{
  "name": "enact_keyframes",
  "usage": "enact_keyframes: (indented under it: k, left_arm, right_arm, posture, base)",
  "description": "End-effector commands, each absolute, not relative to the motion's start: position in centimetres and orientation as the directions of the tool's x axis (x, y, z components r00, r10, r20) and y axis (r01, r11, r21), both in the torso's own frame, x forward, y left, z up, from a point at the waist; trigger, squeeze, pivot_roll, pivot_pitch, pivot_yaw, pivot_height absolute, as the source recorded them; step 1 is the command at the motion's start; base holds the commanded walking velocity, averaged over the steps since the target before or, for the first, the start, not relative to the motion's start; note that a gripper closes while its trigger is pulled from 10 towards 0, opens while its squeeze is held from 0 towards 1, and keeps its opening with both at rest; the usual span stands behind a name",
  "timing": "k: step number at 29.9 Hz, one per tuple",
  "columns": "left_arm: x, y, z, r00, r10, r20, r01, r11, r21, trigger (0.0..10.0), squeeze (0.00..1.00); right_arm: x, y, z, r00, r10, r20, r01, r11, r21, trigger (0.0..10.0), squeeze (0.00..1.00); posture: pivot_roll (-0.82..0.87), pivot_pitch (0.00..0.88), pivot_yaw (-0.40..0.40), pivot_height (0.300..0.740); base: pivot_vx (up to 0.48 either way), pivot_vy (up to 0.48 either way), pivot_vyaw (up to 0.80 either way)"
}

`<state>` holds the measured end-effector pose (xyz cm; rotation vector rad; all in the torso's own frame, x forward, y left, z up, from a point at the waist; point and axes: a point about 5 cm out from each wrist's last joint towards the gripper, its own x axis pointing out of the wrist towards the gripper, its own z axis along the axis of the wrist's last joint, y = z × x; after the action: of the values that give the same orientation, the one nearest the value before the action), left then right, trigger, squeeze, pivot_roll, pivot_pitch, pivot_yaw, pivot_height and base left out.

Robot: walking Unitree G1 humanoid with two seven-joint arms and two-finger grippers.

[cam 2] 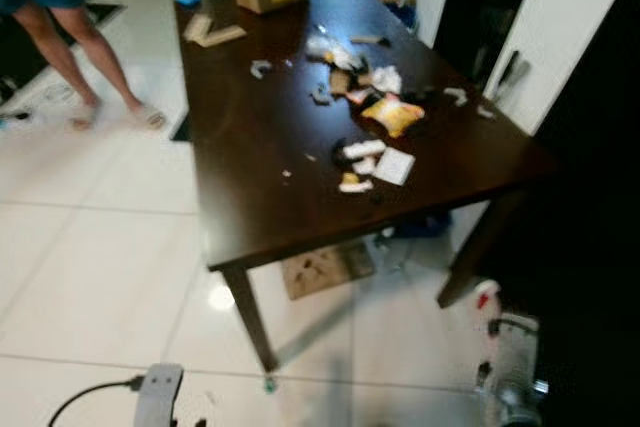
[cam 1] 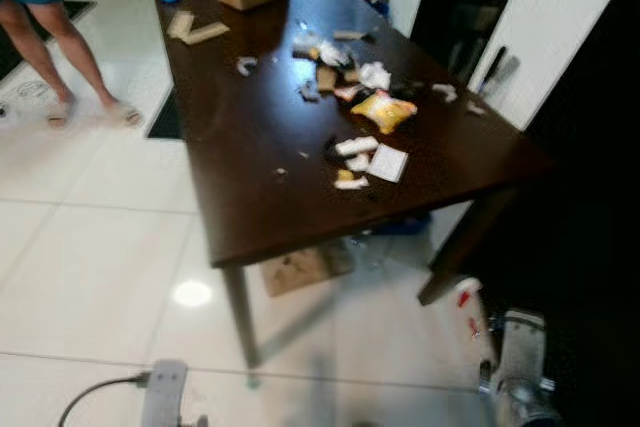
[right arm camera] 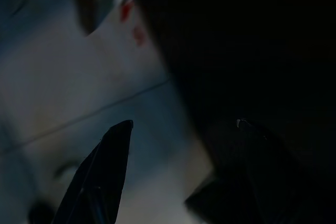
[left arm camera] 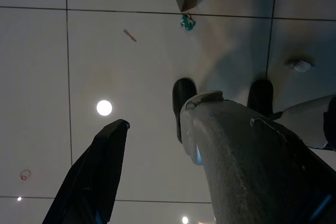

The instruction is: Picking trash to rubbish bin

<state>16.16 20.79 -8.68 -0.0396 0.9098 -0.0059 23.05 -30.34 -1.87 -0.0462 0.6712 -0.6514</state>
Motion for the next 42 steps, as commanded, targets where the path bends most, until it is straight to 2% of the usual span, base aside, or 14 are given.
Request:
enact_keyframes:
  k: [1,4,7,9,10,11,12,14,15,18,22,26,30,42]
  left_arm:
    - [16.2,21.7,-8.5,0.626,0.003,-0.78,-0.037,0.999,-0.026,10.0,0.0]
    - [16.4,21.7,-8.3,0.634,0.004,-0.774,-0.04,0.999,-0.027,10.0,0.0]
    - [17.1,21.8,-8.0,0.654,0.004,-0.756,-0.048,0.998,-0.036,10.0,0.0]
    - [17.1,21.8,-8.0,0.654,0.004,-0.756,-0.048,0.998,-0.036,10.0,0.0]
    - [17.3,21.8,-7.9,0.662,-0.001,-0.75,-0.046,0.998,-0.042,10.0,0.0]
    - [17.6,21.7,-7.8,0.67,-0.006,-0.742,-0.044,0.998,-0.048,10.0,0.0]
    - [17.6,21.7,-7.8,0.67,-0.006,-0.742,-0.044,0.998,-0.048,10.0,0.0]
    - [18.2,21.6,-7.5,0.686,-0.02,-0.727,-0.037,0.997,-0.061,10.0,0.0]
    - [18.3,21.6,-7.4,0.691,-0.023,-0.722,-0.035,0.997,-0.066,10.0,0.0]
    - [18.5,21.5,-7.3,0.694,-0.029,-0.719,-0.028,0.997,-0.067,10.0,0.0]
    - [19.2,21.1,-7.1,0.703,-0.043,-0.71,-0.017,0.997,-0.078,10.0,0.0]
    - [19.8,20.7,-6.8,0.718,-0.067,-0.693,-0.003,0.995,-0.099,10.0,0.0]
    - [20.8,20.2,-6.2,0.744,-0.093,-0.662,0.02,0.993,-0.116,10.0,0.0]
    - [20.8,20.6,-6.2,0.742,-0.069,-0.667,-0.034,0.989,-0.141,10.0,0.0]
  right_arm:
    - [23.8,-31.7,-0.4,0.582,-0.65,-0.489,0.604,0.748,-0.275,10.0,0.0]
    - [24.3,-32.4,0.5,0.58,-0.678,-0.451,0.644,0.721,-0.255,10.0,0.0]
    - [26.2,-33.2,2.9,0.626,-0.673,-0.393,0.738,0.674,0.021,10.0,0.0]
    - [26.2,-33.2,2.9,0.626,-0.673,-0.393,0.738,0.674,0.021,10.0,0.0]
    - [27.2,-33.2,3.9,0.673,-0.642,-0.366,0.731,0.654,0.195,10.0,0.0]
    - [28.5,-33.1,5.2,0.75,-0.583,-0.313,0.661,0.637,0.397,10.0,0.0]
    - [28.5,-33.1,5.2,0.75,-0.583,-0.313,0.661,0.637,0.397,10.0,0.0]
    - [31.7,-31.8,9.1,0.926,-0.376,-0.032,0.284,0.64,0.714,10.0,0.0]
    - [32.5,-31.2,10.5,0.95,-0.299,0.084,0.135,0.641,0.756,10.0,0.0]
    - [33.3,-29.9,12.0,0.961,-0.164,0.221,-0.059,0.661,0.748,10.0,0.0]
    - [34.5,-24.7,14.1,0.907,0.192,0.374,-0.398,0.682,0.614,10.0,0.0]
    - [35.0,-21.1,14.1,0.861,0.361,0.358,-0.506,0.683,0.528,10.0,0.0]
    - [35.7,-15.7,12.6,0.806,0.566,0.171,-0.589,0.741,0.321,10.0,0.0]
    - [36.4,-12.4,11.6,0.855,0.516,-0.049,-0.514,0.857,0.046,10.0,0.0]
  posture:
    - [0.14,0.118,-0.037,0.74]
    - [0.14,0.118,-0.037,0.74]
    - [0.14,0.119,-0.035,0.74]
    - [0.14,0.119,-0.035,0.74]
    - [0.14,0.119,-0.035,0.74]
    - [0.14,0.117,-0.032,0.74]
    - [0.14,0.117,-0.032,0.74]
    - [0.14,0.115,-0.031,0.74]
    - [0.14,0.115,-0.031,0.74]
    - [0.13,0.113,-0.029,0.74]
    - [0.13,0.113,-0.027,0.74]
    - [0.13,0.115,-0.026,0.74]
    - [0.12,0.115,-0.026,0.74]
    - [0.13,0.098,-0.038,0.74]
  base:
    - [0.0,0.0,0.0]
    - [0.0,0.0,0.0]
    - [0.0,0.0,0.0]
    - [0.0,0.0,0.0]
    - [0.0,0.0,0.0]
    - [0.0,0.0,0.0]
    - [0.0,0.0,0.0]
    - [0.0,0.0,0.0]
    - [0.0,0.0,0.0]
    - [0.0,0.0,0.0]
    - [0.0,0.0,0.0]
    - [0.146,0.0,0.0]
    - [0.348,0.0,0.0]
    - [0.36,0.0,0.0]
